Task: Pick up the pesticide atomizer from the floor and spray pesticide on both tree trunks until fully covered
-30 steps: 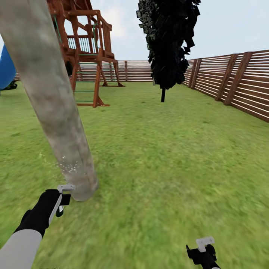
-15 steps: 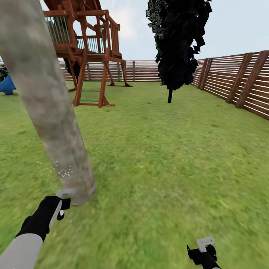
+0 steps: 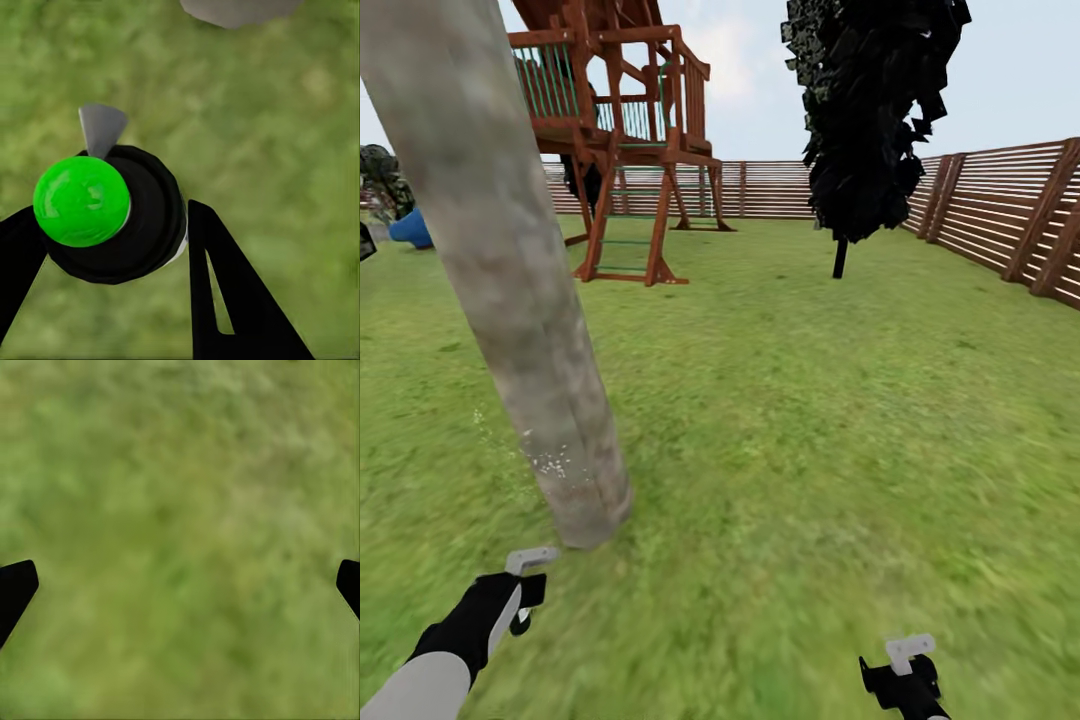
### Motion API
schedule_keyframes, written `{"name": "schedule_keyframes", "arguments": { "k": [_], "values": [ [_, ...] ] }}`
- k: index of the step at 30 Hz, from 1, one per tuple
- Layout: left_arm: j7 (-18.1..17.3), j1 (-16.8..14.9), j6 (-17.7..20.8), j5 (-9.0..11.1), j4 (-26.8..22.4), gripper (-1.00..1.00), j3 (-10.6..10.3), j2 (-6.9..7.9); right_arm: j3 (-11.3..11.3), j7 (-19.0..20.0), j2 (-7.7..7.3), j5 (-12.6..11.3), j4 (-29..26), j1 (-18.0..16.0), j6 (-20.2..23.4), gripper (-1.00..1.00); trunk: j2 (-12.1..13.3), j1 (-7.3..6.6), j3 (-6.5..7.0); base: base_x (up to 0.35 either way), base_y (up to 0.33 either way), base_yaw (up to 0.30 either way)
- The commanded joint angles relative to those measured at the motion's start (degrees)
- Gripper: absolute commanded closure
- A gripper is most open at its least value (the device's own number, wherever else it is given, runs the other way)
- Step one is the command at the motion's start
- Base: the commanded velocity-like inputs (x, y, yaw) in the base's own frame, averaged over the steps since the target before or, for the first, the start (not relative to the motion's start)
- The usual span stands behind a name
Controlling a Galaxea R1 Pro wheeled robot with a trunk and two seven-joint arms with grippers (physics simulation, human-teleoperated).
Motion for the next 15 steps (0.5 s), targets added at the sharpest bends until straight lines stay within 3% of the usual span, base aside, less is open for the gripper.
{"name": "schedule_keyframes", "arguments": {
  "k": [1,5,9,15],
  "values": [
    [-0.1,0.0,0.2,-0.7,-0.3,1.0,0.2,-0.15,0.5,-0.1,-0.01,-0.5,0.0,0.0,-0.1,-1.0,0.0,0.01,-0.06,0.266,0.0,0.186],
    [2.6,0.0,0.2,-0.6,-0.6,1.0,0.2,-0.37,0.5,-0.1,-0.01,-0.5,-0.1,0.0,-0.1,-1.0,0.0,0.01,-0.06,0.319,0.0,0.052],
    [3.0,0.0,0.3,-0.6,-0.3,1.0,0.2,-0.44,0.5,-0.1,-0.08,-0.5,0.0,0.0,-0.1,-1.0,0.0,0.01,-0.06,0.313,-0.051,0.001],
    [2.9,0.0,0.3,-0.5,-0.2,1.0,0.3,-0.43,0.4,-0.1,-0.1,-0.5,0.0,0.0,-0.1,-1.0,0.0,0.01,-0.06,0.038,-0.258,0.0]
  ]
}}
